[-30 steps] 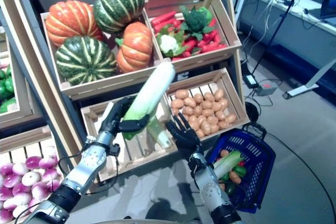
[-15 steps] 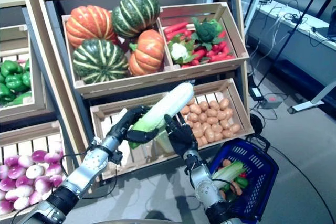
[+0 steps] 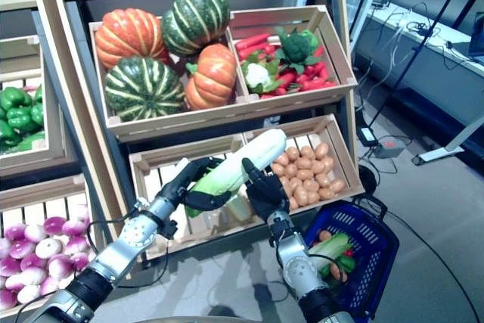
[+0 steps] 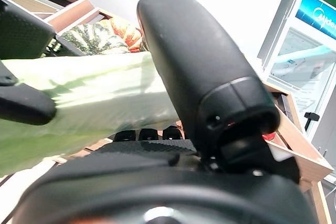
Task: Put vegetables into the basket
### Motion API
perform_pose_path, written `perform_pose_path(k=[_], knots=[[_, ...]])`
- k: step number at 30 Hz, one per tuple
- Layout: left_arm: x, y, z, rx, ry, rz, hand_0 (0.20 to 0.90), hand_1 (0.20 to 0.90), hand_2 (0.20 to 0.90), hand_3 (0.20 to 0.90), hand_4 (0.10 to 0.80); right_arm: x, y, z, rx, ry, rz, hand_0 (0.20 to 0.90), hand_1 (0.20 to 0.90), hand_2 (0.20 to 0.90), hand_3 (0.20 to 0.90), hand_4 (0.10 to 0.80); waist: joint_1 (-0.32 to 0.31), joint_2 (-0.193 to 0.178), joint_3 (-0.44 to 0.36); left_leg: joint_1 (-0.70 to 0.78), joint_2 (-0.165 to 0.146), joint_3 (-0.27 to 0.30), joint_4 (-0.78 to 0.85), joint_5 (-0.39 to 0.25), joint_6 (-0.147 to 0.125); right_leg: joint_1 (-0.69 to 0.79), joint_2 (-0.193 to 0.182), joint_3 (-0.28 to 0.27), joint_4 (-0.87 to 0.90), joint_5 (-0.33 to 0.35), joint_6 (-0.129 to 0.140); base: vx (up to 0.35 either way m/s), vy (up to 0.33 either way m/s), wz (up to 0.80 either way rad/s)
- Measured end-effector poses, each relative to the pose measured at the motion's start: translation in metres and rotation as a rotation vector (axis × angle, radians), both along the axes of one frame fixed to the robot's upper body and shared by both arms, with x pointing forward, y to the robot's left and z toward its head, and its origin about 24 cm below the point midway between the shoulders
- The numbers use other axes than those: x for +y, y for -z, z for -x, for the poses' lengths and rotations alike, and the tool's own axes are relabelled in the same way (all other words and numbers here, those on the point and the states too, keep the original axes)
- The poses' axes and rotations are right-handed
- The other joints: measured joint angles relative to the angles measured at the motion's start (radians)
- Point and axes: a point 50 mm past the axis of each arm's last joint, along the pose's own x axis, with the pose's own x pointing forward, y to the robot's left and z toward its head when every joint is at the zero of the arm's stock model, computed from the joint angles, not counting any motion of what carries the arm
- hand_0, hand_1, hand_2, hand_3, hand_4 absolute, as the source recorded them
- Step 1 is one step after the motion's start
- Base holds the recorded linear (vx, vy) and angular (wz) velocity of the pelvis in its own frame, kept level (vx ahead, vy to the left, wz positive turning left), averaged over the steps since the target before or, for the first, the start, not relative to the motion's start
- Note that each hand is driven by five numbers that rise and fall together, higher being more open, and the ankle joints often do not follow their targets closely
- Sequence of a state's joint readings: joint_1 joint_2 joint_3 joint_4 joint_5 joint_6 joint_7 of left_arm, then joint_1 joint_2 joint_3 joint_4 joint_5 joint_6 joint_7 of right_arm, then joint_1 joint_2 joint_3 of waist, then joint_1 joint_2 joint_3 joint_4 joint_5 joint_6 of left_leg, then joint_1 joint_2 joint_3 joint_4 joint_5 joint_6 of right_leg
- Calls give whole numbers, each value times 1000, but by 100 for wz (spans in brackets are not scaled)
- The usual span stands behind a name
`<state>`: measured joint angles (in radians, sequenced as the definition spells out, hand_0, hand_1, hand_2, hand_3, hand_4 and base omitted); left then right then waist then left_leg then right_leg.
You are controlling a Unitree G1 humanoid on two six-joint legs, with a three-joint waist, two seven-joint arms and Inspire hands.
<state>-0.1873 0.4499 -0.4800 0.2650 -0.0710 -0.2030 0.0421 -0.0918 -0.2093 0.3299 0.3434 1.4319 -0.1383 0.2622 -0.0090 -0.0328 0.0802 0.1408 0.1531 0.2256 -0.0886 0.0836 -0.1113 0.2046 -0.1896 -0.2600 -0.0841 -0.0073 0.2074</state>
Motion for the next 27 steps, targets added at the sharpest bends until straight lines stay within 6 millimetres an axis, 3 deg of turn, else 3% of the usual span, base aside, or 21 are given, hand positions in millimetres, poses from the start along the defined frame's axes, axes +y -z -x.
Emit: perform_pose_path(k=[5,6,7,8,27], knots=[[0,-1,2,-9,32,-9,300,300,300,300,400,-6,-4,-4,-20,10,20,900,900,900,900,800,-1,0,0,-1,0,-1,0,0,0,0,0,0,0,0,0,0,0,0],[0,-2,2,-13,47,-14,300,300,300,300,400,-7,-6,-5,-27,26,11,829,829,829,829,753,-1,0,0,-1,0,-1,0,0,0,0,0,0,0,0,0,0,0,0],[-1,-2,3,-15,65,-20,300,300,300,300,400,-8,-7,-7,-27,45,-16,829,829,829,829,753,0,0,0,-1,0,-1,0,0,0,0,0,0,0,0,0,0,0,0],[-2,-3,4,-16,82,-25,300,300,300,300,400,-10,-8,-7,-33,65,-31,300,300,300,300,400,0,0,0,-2,0,-2,0,0,0,0,0,0,0,0,0,0,0,0],[-15,-12,5,-69,142,5,300,300,300,300,400,-18,-12,-8,-112,135,-79,300,300,300,300,400,2,24,0,-11,-1,-10,0,4,1,-2,0,1,-4,0,0,0,0,0]])
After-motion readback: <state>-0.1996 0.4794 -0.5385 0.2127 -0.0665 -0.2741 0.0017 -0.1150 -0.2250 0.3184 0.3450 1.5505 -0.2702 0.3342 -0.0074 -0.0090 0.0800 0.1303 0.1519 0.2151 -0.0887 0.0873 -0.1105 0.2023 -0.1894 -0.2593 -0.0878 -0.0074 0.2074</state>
